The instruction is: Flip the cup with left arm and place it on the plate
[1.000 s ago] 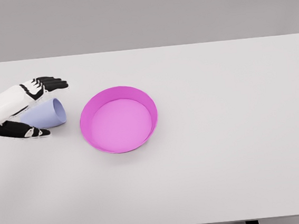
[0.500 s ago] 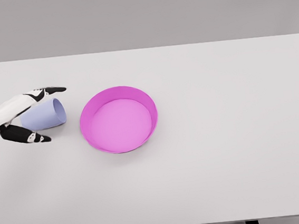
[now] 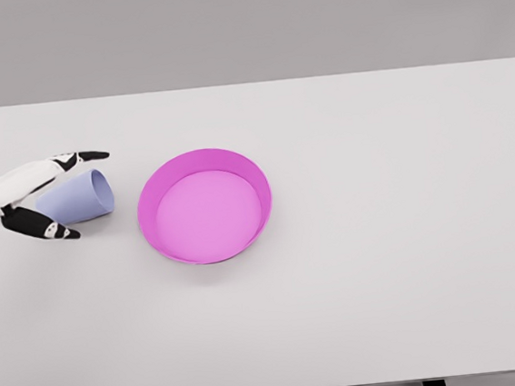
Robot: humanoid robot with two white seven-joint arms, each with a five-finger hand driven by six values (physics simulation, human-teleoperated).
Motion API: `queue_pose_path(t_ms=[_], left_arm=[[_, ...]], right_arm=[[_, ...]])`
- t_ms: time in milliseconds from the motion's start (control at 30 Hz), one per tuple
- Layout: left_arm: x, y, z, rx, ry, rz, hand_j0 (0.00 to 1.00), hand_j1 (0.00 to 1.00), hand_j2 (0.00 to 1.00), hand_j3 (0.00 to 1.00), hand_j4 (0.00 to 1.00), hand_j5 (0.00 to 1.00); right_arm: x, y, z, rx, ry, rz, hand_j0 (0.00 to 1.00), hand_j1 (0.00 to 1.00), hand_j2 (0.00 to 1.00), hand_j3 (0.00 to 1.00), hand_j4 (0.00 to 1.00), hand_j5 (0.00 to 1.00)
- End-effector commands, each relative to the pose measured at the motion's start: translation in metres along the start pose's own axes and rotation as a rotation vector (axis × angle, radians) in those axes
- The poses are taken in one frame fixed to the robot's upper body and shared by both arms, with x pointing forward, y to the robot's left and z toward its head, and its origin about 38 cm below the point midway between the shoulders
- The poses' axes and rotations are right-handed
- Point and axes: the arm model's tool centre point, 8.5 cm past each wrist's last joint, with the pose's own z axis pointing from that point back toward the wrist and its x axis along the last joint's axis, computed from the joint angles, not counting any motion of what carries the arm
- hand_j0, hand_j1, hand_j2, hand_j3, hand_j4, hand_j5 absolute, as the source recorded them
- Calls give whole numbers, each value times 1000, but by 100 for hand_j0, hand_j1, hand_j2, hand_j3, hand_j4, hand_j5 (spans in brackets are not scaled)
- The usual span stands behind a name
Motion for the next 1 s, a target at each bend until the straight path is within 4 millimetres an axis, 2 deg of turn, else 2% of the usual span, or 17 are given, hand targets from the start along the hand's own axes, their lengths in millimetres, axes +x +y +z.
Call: queue_pose_path(t_ms=[0,67,133,333,633,800,967], left_arm=[[-11,-5,-2,4,23,41,100,100,100,100,100,100],[-23,-10,-6,17,46,75,100,100,100,100,100,100],[-27,-14,-9,19,48,92,100,100,100,100,100,100],[-19,-5,-16,35,21,75,100,100,100,100,100,100],[-21,-2,-15,43,38,69,100,100,100,100,100,100],[-40,0,-13,61,224,127,100,100,100,100,100,100],[-23,-5,-24,39,204,55,100,100,100,100,100,100]], right_arm=[[0,0,0,0,0,0,100,100,100,100,100,100],[0,0,0,1,0,0,100,100,100,100,100,100],[0,0,0,0,0,0,100,100,100,100,100,100],[0,0,0,1,0,0,100,100,100,100,100,100],[0,0,0,0,0,0,100,100,100,100,100,100],[0,0,0,0,0,0,100,100,100,100,100,100],[0,0,0,0,0,0,100,100,100,100,100,100]])
